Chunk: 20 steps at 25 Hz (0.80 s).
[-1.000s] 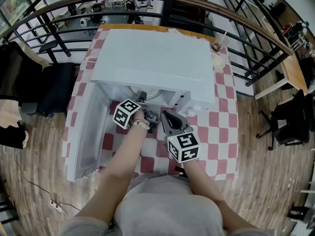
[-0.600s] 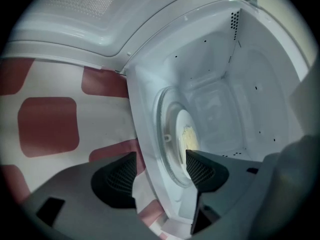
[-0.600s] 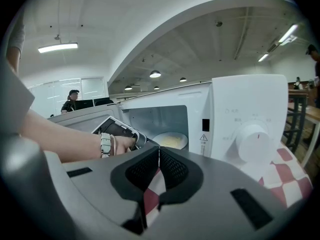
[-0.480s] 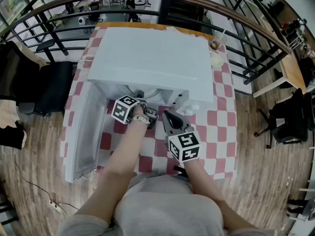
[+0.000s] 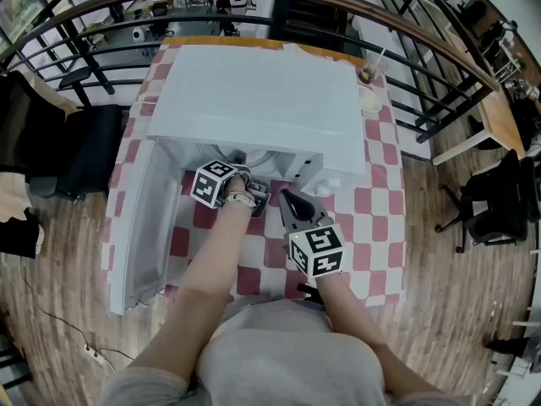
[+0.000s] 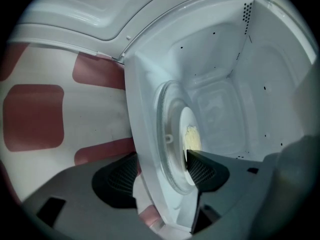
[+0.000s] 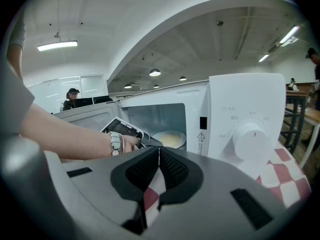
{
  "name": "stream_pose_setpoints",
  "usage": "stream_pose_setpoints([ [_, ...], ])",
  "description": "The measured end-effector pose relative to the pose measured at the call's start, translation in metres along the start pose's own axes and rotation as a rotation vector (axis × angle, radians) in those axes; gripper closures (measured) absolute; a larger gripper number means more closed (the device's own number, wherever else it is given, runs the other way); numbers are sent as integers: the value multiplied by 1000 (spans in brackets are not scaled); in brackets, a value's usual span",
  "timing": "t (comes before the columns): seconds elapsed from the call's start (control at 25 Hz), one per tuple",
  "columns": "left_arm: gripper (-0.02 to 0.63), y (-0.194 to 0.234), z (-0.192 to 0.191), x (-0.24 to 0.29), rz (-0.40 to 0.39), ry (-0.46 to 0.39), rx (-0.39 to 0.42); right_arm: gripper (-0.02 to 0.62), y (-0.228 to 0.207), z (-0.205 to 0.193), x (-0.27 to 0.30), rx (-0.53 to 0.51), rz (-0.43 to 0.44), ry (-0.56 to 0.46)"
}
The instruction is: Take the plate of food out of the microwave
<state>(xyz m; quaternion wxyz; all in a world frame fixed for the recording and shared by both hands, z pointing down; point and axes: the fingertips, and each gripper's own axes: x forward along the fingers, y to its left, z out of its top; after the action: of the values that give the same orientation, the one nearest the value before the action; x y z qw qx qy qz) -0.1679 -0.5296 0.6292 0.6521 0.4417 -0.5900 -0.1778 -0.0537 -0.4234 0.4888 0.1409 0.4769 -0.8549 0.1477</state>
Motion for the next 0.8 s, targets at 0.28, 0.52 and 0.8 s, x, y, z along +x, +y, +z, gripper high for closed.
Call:
stream_pose_setpoints([
  [0.28, 304, 7, 0, -8, -2, 4, -32, 568, 5, 2, -2, -2, 1, -9],
  [0.52, 307, 13, -1, -16, -5, 11, -55, 568, 11, 4, -4, -10, 8, -13],
  [0.8, 347, 13, -3, -23, -20, 11, -62, 568, 15, 5, -7, -17, 11, -16],
])
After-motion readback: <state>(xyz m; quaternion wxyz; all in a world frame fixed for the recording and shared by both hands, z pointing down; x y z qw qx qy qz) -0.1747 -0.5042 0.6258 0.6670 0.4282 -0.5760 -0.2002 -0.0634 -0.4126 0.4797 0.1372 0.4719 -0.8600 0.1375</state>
